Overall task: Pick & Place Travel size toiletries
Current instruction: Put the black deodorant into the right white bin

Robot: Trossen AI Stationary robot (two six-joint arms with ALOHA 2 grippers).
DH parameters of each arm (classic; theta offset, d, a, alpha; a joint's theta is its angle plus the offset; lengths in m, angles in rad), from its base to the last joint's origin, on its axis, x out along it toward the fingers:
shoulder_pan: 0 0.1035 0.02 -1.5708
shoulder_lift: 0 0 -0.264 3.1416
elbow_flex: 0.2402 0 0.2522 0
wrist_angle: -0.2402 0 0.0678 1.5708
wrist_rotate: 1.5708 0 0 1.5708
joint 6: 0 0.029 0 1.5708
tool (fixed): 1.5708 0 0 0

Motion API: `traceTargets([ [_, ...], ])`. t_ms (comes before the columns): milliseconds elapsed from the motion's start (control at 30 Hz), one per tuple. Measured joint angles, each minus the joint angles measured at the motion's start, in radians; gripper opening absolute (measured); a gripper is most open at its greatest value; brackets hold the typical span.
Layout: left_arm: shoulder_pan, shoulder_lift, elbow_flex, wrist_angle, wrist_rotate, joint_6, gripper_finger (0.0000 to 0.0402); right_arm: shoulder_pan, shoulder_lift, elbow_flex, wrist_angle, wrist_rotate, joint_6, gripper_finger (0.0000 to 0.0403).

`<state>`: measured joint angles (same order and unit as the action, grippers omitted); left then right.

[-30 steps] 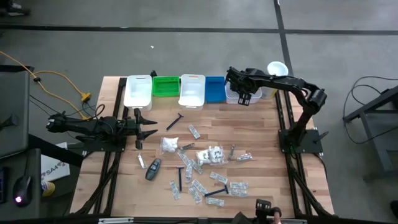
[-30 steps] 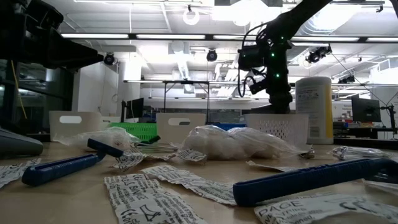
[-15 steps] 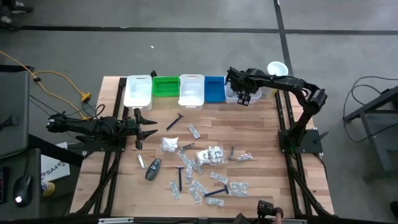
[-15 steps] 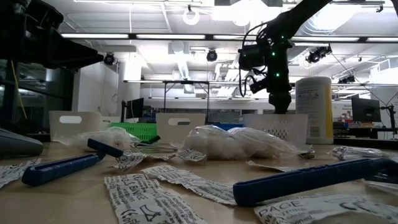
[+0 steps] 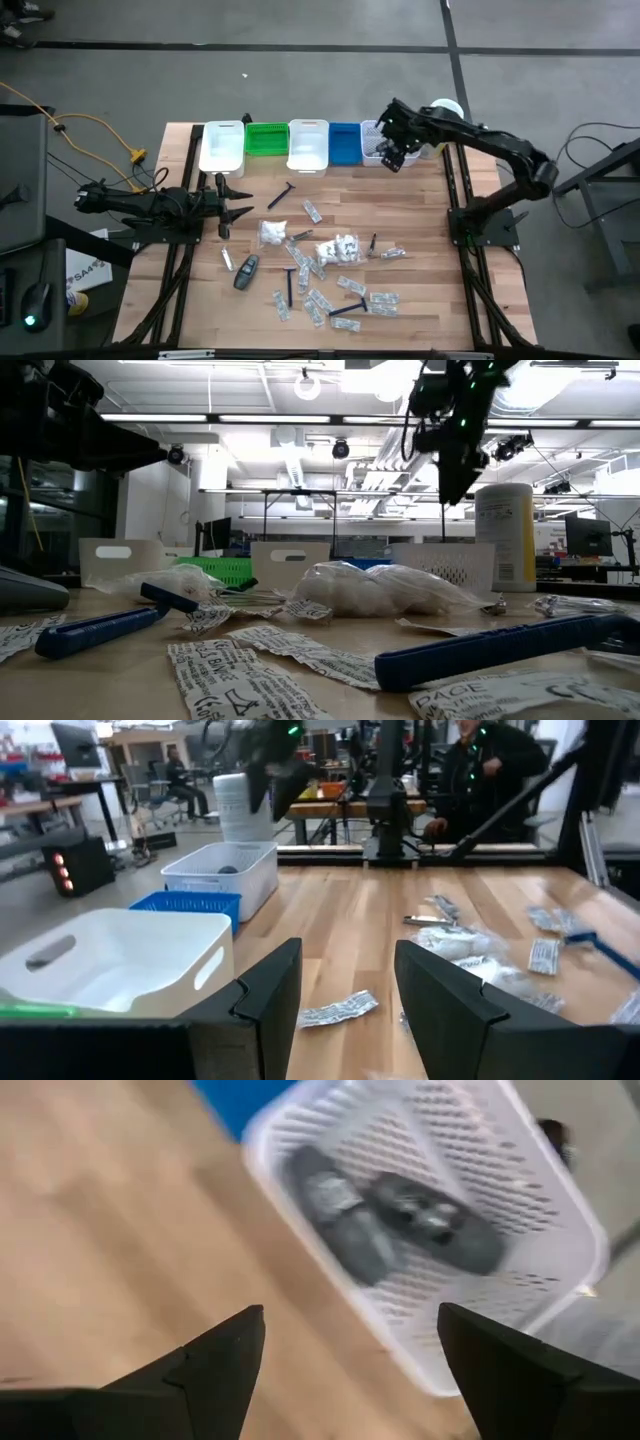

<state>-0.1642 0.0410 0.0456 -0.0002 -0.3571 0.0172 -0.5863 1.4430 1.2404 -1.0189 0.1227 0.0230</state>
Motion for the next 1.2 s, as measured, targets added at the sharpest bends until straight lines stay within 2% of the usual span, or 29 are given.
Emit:
traceTargets([
  [67,0.0,0.0,0.0,0.004,-0.006,-0.014,0.0162,0.049,-0.037,0.0,-0.017,-0.014,0.016,0.029],
  [133,0.0,0.0,0.009,-0.01,-0.059,-0.032,0.0162,0.107,-0.067,0.0,-0.032,-0.011,0.044,0.029],
  [267,0.0,0.024,0.061,-0.095,-0.126,-0.193,0.0162,0.242,-0.117,0.0,-0.035,0.039,0.116,0.029],
  [367,0.0,0.064,0.107,-0.156,-0.132,-0.312,0.0162,0.349,-0.136,-0.003,-0.024,0.11,0.174,0.029],
  [533,0.0,0.195,0.217,-0.288,-0.086,-0.5,0.0162,0.52,-0.152,-0.088,0.055,0.214,0.281,0.029],
  [700,0.0,0.419,0.397,-0.53,-0.004,-0.742,0.0162,0.677,-0.157,-0.202,0.137,0.272,0.45,0.029],
  [800,0.0,0.595,0.527,-0.753,0.056,-0.876,0.0162,0.769,-0.159,-0.256,0.184,0.278,0.546,0.029],
  [967,0.0,0.899,0.709,-1.058,0.214,-1.06,0.0162,0.933,-0.158,-0.32,0.216,0.349,0.699,0.029],
  [1067,0.0,1.049,0.765,-1.105,0.319,-1.098,0.0162,1.029,-0.158,-0.348,0.215,0.385,0.783,0.029],
  [1200,0.0,1.211,0.782,-1.081,0.471,-1.098,0.0167,1.148,-0.158,-0.368,0.216,0.435,0.883,0.029],
])
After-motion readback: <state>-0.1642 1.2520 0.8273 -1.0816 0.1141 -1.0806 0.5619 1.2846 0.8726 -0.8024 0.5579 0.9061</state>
